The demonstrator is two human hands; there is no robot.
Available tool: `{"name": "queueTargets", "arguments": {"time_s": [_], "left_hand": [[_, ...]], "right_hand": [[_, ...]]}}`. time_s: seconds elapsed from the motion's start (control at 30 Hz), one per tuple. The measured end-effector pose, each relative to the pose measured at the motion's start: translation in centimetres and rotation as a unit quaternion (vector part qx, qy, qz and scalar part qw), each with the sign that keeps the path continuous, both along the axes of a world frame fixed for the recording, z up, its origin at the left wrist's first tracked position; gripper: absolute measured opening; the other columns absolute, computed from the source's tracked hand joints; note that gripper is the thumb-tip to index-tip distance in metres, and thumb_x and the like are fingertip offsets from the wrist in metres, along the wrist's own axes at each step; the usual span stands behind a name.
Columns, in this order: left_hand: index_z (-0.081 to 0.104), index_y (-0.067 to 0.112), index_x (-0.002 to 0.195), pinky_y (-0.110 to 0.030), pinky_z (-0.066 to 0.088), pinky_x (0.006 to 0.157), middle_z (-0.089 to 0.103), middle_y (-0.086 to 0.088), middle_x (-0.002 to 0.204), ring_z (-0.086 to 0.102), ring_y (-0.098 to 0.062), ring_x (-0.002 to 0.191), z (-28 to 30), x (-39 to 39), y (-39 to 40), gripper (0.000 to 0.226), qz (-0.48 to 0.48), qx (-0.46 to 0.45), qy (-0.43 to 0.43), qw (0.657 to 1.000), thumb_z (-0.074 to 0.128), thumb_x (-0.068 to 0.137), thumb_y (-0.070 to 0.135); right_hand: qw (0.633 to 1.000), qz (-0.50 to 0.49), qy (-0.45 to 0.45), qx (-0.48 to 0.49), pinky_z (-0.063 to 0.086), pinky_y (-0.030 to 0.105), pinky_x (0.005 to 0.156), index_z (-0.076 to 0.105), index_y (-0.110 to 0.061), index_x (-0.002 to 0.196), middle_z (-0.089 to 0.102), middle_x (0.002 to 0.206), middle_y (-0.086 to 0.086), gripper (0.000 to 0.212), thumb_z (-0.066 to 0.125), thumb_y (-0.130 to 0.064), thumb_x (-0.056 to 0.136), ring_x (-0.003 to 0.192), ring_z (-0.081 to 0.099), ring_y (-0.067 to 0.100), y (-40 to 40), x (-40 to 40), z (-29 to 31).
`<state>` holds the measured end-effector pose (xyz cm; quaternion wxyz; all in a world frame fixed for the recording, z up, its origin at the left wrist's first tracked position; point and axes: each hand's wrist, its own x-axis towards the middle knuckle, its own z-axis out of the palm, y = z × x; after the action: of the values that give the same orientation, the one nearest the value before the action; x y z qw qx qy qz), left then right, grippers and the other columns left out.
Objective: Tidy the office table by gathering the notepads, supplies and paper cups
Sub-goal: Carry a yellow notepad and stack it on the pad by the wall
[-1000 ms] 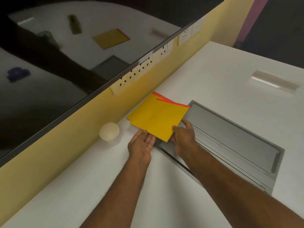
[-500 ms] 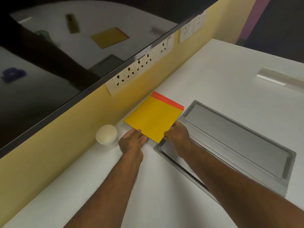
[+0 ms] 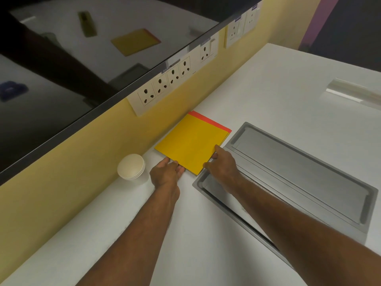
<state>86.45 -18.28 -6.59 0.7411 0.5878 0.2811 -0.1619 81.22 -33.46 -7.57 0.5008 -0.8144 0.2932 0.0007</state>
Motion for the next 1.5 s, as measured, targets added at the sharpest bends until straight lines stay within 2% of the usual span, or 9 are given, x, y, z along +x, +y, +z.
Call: {"name": "queueTargets", "arguments": {"time_s": [0.07, 0.23, 0.43, 0.6, 0.7, 0.83, 0.97, 1.3, 1.5], "left_hand": [[0.047, -0.001, 0.146, -0.034, 0.057, 0.076, 0.066, -0.024, 0.121, 0.067, -0.021, 0.079, -0.1, 0.0, -0.1, 0.050, -0.016, 0.013, -0.007, 1.000, 0.056, 0.097, -0.008], [0.054, 0.004, 0.140, -0.036, 0.058, 0.087, 0.065, -0.007, 0.091, 0.060, -0.018, 0.076, -0.1, 0.1, -0.4, 0.039, -0.073, 0.050, -0.030, 0.996, 0.047, 0.102, -0.003], [0.061, 0.011, 0.083, -0.034, 0.056, 0.086, 0.061, -0.008, 0.084, 0.054, -0.023, 0.080, -0.2, -0.5, -0.6, 0.030, -0.101, 0.087, -0.058, 0.989, 0.041, 0.096, -0.008], [0.067, 0.012, 0.095, -0.041, 0.052, 0.103, 0.066, -0.006, 0.096, 0.057, -0.022, 0.093, 0.0, -1.3, -0.5, 0.027, -0.092, 0.095, -0.072, 0.989, 0.045, 0.098, -0.003], [0.054, 0.013, 0.143, -0.046, 0.046, 0.111, 0.056, -0.004, 0.142, 0.054, -0.025, 0.127, 0.6, -2.1, -0.4, 0.043, -0.120, 0.147, -0.084, 0.978, 0.051, 0.100, 0.008], [0.047, 0.020, 0.148, -0.026, 0.041, 0.097, 0.046, -0.003, 0.153, 0.049, -0.023, 0.135, 2.0, -4.4, -0.1, 0.047, -0.215, 0.300, -0.181, 0.912, 0.054, 0.102, 0.024], [0.043, 0.020, 0.151, -0.034, 0.043, 0.107, 0.043, -0.003, 0.156, 0.043, -0.023, 0.141, 3.9, -8.2, 0.3, 0.053, -0.302, 0.375, -0.244, 0.842, 0.055, 0.101, 0.033], [0.045, 0.018, 0.148, -0.038, 0.040, 0.111, 0.048, -0.003, 0.152, 0.043, -0.022, 0.140, 10.3, -22.8, 2.1, 0.058, -0.425, 0.439, -0.326, 0.721, 0.057, 0.097, 0.043], [0.047, 0.014, 0.147, -0.040, 0.039, 0.113, 0.051, -0.006, 0.150, 0.046, -0.025, 0.139, 14.3, -33.0, 3.7, 0.059, -0.453, 0.435, -0.366, 0.686, 0.057, 0.096, 0.044]], "right_hand": [[1.000, 0.015, 0.007, -0.023, 0.044, 0.012, 0.057, 0.054, -0.005, 0.125, 0.057, 0.121, 0.014, 0.042, 0.076, -0.013, 0.090, 0.087, 0.063, 0.019, -0.1, 0.2, -0.4], [0.998, 0.040, 0.005, -0.053, 0.047, 0.024, 0.079, 0.056, -0.006, 0.136, 0.054, 0.137, 0.014, 0.051, 0.075, -0.020, 0.091, 0.109, 0.063, 0.030, 0.1, 0.1, -0.8], [0.996, 0.054, 0.012, -0.068, 0.047, 0.018, 0.070, 0.060, -0.007, 0.120, 0.055, 0.127, 0.013, 0.037, 0.076, -0.020, 0.090, 0.095, 0.060, 0.023, 0.0, 0.2, -1.1], [0.995, 0.062, 0.017, -0.071, 0.046, 0.019, 0.072, 0.060, -0.007, 0.126, 0.058, 0.131, 0.014, 0.038, 0.072, -0.022, 0.093, 0.099, 0.059, 0.021, -0.4, -0.1, -0.7], [0.997, 0.050, -0.011, -0.052, 0.051, 0.030, 0.093, 0.053, -0.011, 0.143, 0.053, 0.144, 0.013, 0.050, 0.067, -0.025, 0.098, 0.123, 0.060, 0.027, -0.5, -1.5, 0.2], [0.986, 0.071, -0.063, -0.140, 0.043, 0.029, 0.100, 0.048, -0.021, 0.147, 0.049, 0.149, 0.006, 0.053, 0.063, -0.035, 0.099, 0.133, 0.050, 0.021, -0.5, -5.3, 2.1], [0.962, 0.104, -0.052, -0.249, 0.042, 0.035, 0.107, 0.043, -0.020, 0.149, 0.050, 0.149, 0.002, 0.060, 0.062, -0.042, 0.097, 0.136, 0.046, 0.021, -0.7, -10.1, 5.0], [0.936, 0.082, 0.010, -0.343, 0.038, 0.042, 0.113, 0.044, -0.016, 0.150, 0.048, 0.153, 0.010, 0.064, 0.059, -0.046, 0.095, 0.141, 0.044, 0.027, 1.2, -29.1, 12.0], [0.931, 0.038, 0.023, -0.362, 0.044, 0.041, 0.107, 0.051, -0.014, 0.145, 0.054, 0.148, 0.010, 0.060, 0.061, -0.045, 0.094, 0.137, 0.049, 0.028, 4.3, -42.4, 15.3]]}}
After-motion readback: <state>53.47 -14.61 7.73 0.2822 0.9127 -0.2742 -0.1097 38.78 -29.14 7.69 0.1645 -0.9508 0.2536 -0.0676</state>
